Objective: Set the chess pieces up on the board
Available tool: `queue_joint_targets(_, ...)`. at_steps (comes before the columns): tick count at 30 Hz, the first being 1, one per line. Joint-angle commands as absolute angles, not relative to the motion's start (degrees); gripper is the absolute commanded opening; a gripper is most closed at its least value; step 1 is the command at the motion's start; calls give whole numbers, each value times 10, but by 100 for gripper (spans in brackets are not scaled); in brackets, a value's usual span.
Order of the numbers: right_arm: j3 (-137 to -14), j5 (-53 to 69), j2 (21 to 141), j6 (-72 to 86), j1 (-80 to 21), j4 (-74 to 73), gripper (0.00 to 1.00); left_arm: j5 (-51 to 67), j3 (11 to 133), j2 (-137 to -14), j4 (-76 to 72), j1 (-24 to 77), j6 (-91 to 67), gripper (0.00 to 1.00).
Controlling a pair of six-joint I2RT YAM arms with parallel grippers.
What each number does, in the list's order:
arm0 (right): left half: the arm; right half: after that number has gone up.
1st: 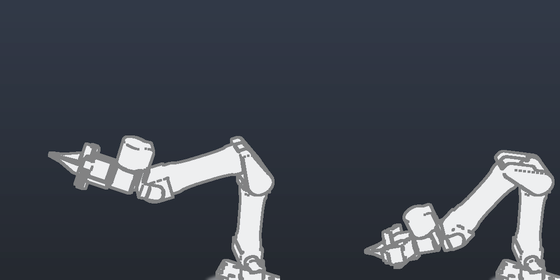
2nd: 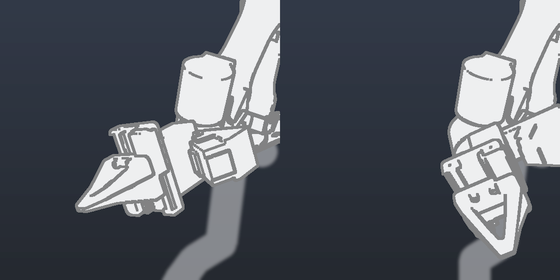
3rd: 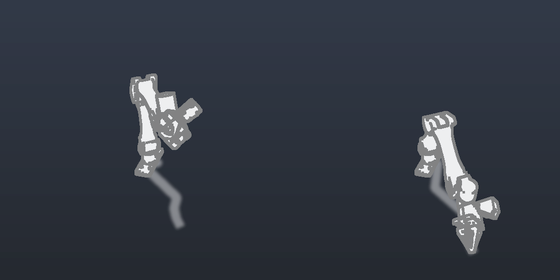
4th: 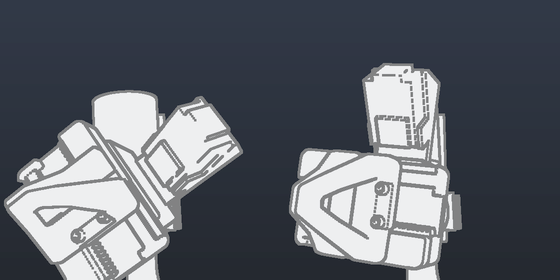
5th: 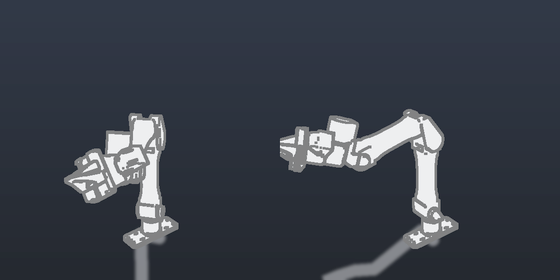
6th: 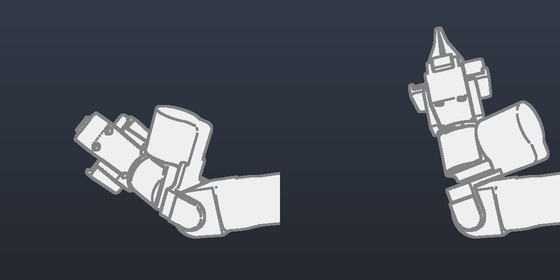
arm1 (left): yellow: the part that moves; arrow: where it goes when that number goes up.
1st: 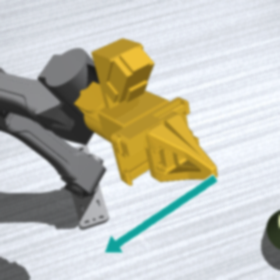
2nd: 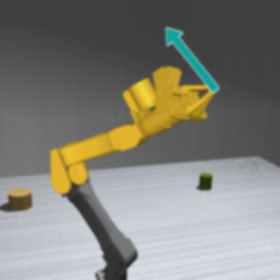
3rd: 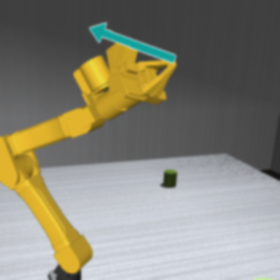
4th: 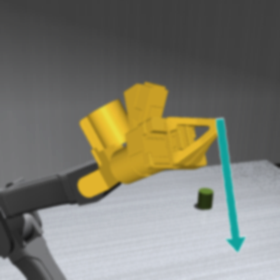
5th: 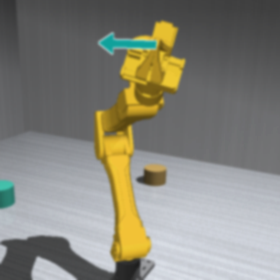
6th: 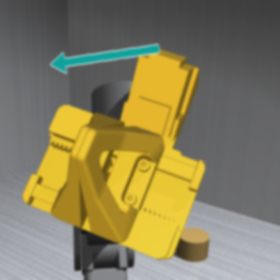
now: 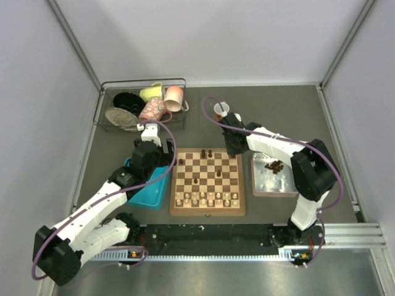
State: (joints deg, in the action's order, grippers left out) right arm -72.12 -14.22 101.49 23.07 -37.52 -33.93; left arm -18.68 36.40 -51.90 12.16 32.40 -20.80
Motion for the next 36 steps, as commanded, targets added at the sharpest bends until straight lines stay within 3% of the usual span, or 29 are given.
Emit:
queue_joint_targets(1,-748,-140,1027,228,-365,-331,8,-182,367,-519,107,326,-200,93)
queue_joint_targets(18,-742,-109,1034,228,-358,-323,10,-178,369,-521,108,325,-200,93)
queue_joint_targets(24,-737,-124,1030,226,-358,-324,18,-176,368,-522,108,325,-200,93)
queue_joint_targets(30,-739,-125,1025,225,-359,-326,33,-176,368,-522,109,325,-200,93)
queue_joint_targets(36,-751,-127,1000,217,-358,-330,40,-177,369,-519,111,326,-200,93)
